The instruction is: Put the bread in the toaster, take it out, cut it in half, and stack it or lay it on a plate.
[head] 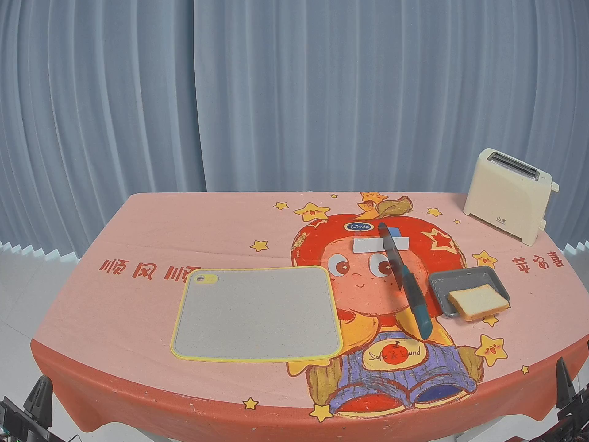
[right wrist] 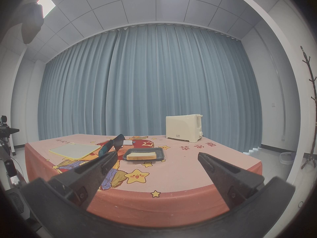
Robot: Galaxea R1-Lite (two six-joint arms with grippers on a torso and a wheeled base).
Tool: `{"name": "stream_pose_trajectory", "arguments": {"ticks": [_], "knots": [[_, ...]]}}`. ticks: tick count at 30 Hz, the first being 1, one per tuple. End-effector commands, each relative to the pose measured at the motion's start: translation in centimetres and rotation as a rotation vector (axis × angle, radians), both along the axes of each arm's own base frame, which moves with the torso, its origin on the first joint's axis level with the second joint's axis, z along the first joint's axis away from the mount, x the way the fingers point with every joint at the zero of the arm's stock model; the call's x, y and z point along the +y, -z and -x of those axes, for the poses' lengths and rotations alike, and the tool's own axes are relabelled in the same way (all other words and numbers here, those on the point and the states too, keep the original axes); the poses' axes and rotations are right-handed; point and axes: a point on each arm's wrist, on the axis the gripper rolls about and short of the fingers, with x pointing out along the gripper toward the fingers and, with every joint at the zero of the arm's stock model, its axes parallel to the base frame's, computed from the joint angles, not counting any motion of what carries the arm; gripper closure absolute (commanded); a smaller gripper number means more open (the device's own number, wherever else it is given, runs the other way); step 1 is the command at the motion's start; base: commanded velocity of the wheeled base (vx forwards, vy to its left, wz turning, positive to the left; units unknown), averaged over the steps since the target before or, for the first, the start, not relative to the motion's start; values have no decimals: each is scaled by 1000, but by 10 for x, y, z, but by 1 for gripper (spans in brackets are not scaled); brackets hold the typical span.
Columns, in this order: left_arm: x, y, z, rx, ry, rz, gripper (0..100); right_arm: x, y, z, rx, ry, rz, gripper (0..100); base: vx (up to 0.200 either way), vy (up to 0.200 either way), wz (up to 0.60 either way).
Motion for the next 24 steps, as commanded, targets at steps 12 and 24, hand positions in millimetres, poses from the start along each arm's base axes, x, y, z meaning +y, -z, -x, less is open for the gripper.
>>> {"name": "stream_pose_trajectory", "arguments": {"ticks": [12,24], "knots": [[0,5,0,1,0,0,100,1,5,0,-2,-26,13,0,0,0,0],[0,5,0,1,0,0,100,1,5,0,0,-20,15,0,0,0,0]]}}
